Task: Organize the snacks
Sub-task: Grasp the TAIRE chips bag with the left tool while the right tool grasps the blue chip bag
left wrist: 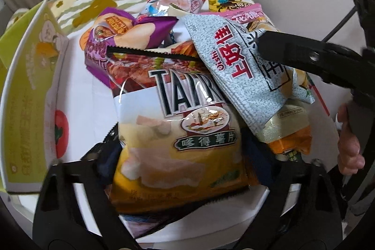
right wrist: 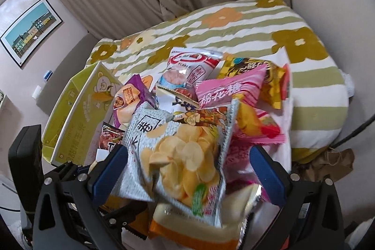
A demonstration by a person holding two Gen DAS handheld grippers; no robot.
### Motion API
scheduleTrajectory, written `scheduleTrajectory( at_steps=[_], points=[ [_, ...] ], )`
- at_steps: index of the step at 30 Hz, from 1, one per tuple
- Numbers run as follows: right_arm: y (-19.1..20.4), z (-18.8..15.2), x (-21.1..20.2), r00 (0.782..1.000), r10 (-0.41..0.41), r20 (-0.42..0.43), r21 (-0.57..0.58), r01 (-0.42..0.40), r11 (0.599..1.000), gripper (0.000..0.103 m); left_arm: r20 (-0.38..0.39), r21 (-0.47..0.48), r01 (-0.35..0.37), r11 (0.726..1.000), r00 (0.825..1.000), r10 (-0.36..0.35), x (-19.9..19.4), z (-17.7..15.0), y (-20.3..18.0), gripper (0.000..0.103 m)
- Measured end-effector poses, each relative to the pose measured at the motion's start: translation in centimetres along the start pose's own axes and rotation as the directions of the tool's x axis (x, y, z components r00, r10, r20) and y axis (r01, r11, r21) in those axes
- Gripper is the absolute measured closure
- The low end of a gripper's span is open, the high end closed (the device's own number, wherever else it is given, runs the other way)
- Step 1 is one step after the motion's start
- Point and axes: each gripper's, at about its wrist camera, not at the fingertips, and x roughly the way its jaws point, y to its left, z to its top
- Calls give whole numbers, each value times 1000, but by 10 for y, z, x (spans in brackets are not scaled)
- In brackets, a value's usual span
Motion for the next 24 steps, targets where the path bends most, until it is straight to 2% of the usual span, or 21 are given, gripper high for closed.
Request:
scheduleTrajectory(
  at_steps=[2, 5, 11, 12, 13, 16, 21, 24],
  points=[
    [-2, 2, 5, 1000, 14, -11, -1, -14, 1000, 0, -22, 1, 6, 1000, 1000, -6, 6, -1, 1, 26],
    [-1, 3, 14, 999, 30, -25, -8, -31, 999, 0, -11, -23, 28, 999, 1000, -29, 5, 0, 8, 36],
    [-3, 3, 25, 998, 48, -51, -12, -49, 999, 1, -6, -29, 40, 999, 999, -41, 3, 1, 11, 39],
    [-2, 2, 26, 997, 57, -51, -15, -58, 998, 5, -6, -26, 36, 999, 999, -37, 2, 0, 9, 39],
    [-1, 2, 26, 996, 65, -54, -18, -66, 998, 16, -6, -23, 31, 999, 1000, -31, 1, 0, 8, 39],
    [1, 1, 24, 996, 70, -53, -27, -72, 997, 24, -3, -28, 32, 999, 999, -32, -1, -2, 7, 39],
    [0, 0, 15, 996, 86, -36, -19, -87, 996, 31, 10, -34, 34, 999, 999, -33, -10, -4, 8, 40],
    [3, 2, 1, 995, 97, 5, -16, -97, 995, 32, 20, -32, 37, 999, 999, -36, -17, -4, 9, 40]
  ],
)
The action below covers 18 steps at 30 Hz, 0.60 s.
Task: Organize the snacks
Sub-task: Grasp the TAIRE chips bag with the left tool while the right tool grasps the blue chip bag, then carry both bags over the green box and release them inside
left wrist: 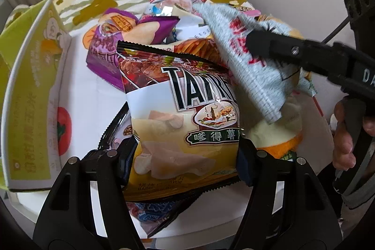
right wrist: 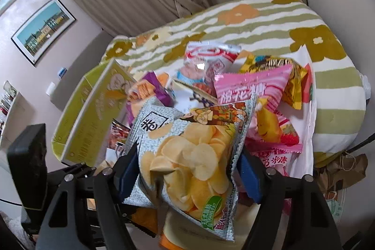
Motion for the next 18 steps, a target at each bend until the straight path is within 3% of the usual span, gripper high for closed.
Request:
scheduleTrajectory(
  at_steps=[11, 18],
  points=[
    [37, 16, -53, 994, -37, 105, -65, 44, 997, 32, 91, -10, -7, 1000, 996, 8, -54, 4, 1, 40],
    [85, 35, -78, 990, -34, 140, -129, 52, 990, 32, 187, -57, -56, 997, 980, 65, -107, 10, 33, 40]
  ],
)
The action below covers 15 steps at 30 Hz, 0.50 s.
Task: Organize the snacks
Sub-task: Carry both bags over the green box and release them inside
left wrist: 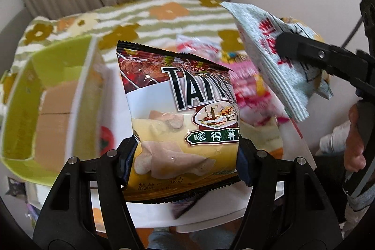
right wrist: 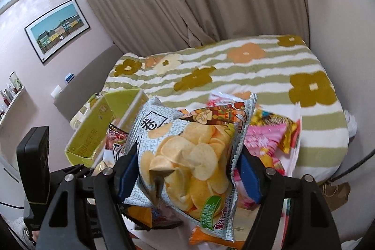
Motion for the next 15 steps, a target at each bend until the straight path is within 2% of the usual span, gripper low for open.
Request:
scheduleTrajectory(
  at_steps=[8, 15],
  points=[
    [69, 22, 12, 999, 44, 24, -76, -42, 996, 32, 59, -80, -54, 995, 997, 59, -47, 11, 82, 40],
    [144, 32, 62, 995, 97, -9, -63, -97, 993, 32, 59, -125, -114, 986, 991, 122, -72, 16, 184, 40]
  ],
)
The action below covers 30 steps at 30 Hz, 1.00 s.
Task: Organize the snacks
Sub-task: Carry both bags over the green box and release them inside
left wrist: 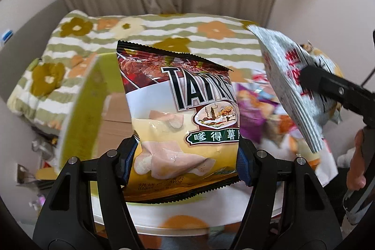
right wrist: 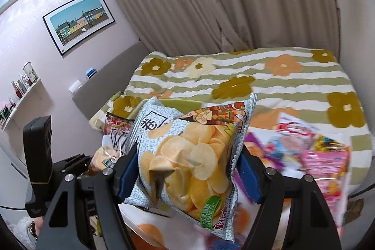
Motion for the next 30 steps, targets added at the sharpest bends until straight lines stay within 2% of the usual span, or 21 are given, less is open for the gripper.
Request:
scheduleTrajectory(
  at_steps=[5, 11, 15, 16, 19, 22, 24, 28, 30],
  points=[
    [43, 5, 45, 1000, 12, -25, 32, -12, 999, 32, -30, 14, -42, 999, 999, 42, 9, 3, 69, 39],
    [77, -1, 93, 997, -58, -58, 75, 63, 995, 32, -113, 65, -35, 997, 993, 42, 51, -1, 130, 39],
    [88, -8, 114, 988, -127, -85, 68, 133, 989, 32, -147, 116, 16, 993, 989, 1, 74, -7, 137, 39],
    [89, -11, 118, 985, -145, -94, 70, 151, 986, 32, -152, 130, 30, 991, 988, -9, 78, -8, 136, 34],
    [88, -17, 125, 977, -176, -117, 86, 187, 979, 32, -154, 155, 13, 988, 988, 11, 85, -11, 134, 3],
    [86, -20, 130, 963, -232, -139, 75, 243, 967, 31, -159, 142, 34, 989, 987, -11, 87, -17, 136, 2],
    [86, -23, 132, 957, -249, -151, 55, 259, 964, 31, -167, 136, 19, 990, 986, 4, 86, -22, 139, 2],
    [91, -28, 143, 954, -231, -192, 11, 237, 971, 31, -152, 114, -23, 993, 987, 41, 69, -33, 146, 2],
    [97, -29, 150, 949, -235, -211, -24, 235, 972, 31, -143, 87, -22, 996, 989, 34, 60, -37, 151, 2]
  ],
)
